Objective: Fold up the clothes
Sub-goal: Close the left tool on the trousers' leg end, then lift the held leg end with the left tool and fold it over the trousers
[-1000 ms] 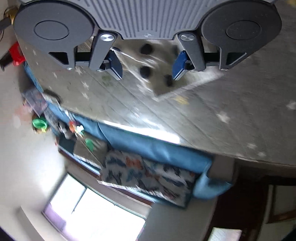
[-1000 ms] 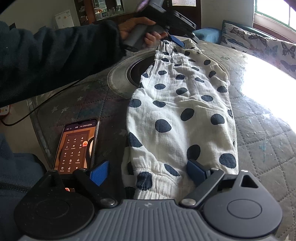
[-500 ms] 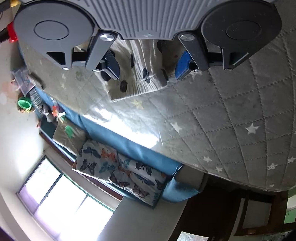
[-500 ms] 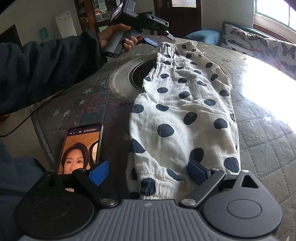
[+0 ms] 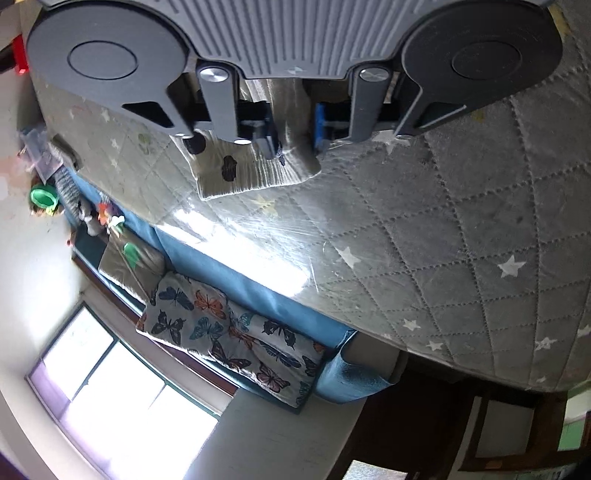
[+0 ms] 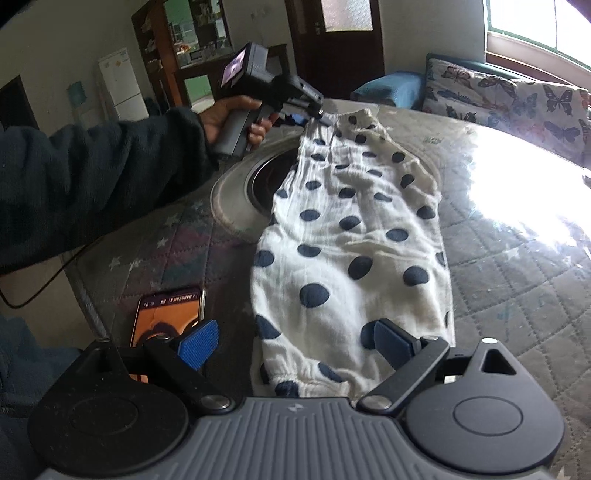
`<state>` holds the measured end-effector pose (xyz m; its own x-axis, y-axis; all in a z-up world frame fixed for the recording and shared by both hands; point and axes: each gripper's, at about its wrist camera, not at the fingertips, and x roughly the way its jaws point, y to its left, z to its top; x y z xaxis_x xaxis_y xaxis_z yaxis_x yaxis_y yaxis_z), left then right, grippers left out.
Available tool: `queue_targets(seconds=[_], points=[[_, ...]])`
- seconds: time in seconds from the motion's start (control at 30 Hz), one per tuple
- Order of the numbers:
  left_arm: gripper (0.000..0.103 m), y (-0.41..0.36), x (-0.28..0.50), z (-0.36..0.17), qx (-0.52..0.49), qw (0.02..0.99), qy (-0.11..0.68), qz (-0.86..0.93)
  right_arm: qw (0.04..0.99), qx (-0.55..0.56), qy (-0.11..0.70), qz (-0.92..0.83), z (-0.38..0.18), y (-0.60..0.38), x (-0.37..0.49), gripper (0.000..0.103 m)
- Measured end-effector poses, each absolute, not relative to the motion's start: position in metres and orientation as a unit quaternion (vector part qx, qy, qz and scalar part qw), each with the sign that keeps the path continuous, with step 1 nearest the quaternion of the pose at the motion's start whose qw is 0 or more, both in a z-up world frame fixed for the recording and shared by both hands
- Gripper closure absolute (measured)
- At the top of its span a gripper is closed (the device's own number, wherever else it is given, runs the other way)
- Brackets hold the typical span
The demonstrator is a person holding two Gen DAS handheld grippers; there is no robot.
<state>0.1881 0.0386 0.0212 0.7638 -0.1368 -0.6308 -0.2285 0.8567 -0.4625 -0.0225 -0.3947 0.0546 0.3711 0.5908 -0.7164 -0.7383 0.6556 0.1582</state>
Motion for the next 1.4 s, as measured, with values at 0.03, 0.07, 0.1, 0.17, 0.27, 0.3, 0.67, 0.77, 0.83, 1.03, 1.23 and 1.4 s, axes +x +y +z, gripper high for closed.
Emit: queue_targets(seconds=[0.03,0.07,0.1,0.17,0.27,0.3,0.67,0.77,0.83,1.03,1.23,1.4], points=[[0.087,0.038,0.186,0.023,-0.270,0.901,0.339,0.022,0.825,-0.093,0.387,0.402,0.056,-0.396,-0.022,0.010],[0.087,0.036,0.184,0.026,-0.268,0.903,0.336,0.017,0.827,-0.093,0.385,0.400,0.057,-0.397,-0.022,0.010],[0.088,0.034,0.182,0.029,-0.267,0.905,0.332,0.013,0.829,-0.091,0.384,0.397,0.058,-0.398,-0.022,0.010],[0.089,0.030,0.177,0.036,-0.264,0.908,0.326,0.003,0.833,-0.086,0.383,0.390,0.059,-0.400,-0.021,0.010],[0.089,0.023,0.170,0.046,-0.259,0.913,0.316,-0.012,0.840,-0.074,0.382,0.378,0.061,-0.405,-0.018,0.010],[0.089,0.021,0.168,0.049,-0.258,0.914,0.313,-0.017,0.842,-0.069,0.382,0.374,0.061,-0.407,-0.017,0.010],[0.090,-0.013,0.131,0.087,-0.237,0.926,0.282,-0.079,0.867,-0.023,0.373,0.328,0.068,-0.431,-0.011,0.010],[0.090,-0.026,0.117,0.098,-0.230,0.928,0.277,-0.099,0.875,-0.023,0.368,0.315,0.070,-0.438,-0.014,0.010],[0.090,-0.036,0.106,0.105,-0.226,0.928,0.273,-0.114,0.878,-0.019,0.367,0.306,0.069,-0.443,-0.015,0.010],[0.091,-0.075,0.069,0.123,-0.206,0.925,0.266,-0.174,0.886,-0.008,0.366,0.285,0.065,-0.460,-0.025,0.010],[0.091,-0.112,0.022,0.126,-0.202,0.905,0.278,-0.249,0.894,0.005,0.361,0.265,0.066,-0.477,-0.036,0.010],[0.091,-0.141,-0.020,0.116,-0.199,0.877,0.291,-0.326,0.898,0.015,0.361,0.250,0.064,-0.488,-0.040,0.010]])
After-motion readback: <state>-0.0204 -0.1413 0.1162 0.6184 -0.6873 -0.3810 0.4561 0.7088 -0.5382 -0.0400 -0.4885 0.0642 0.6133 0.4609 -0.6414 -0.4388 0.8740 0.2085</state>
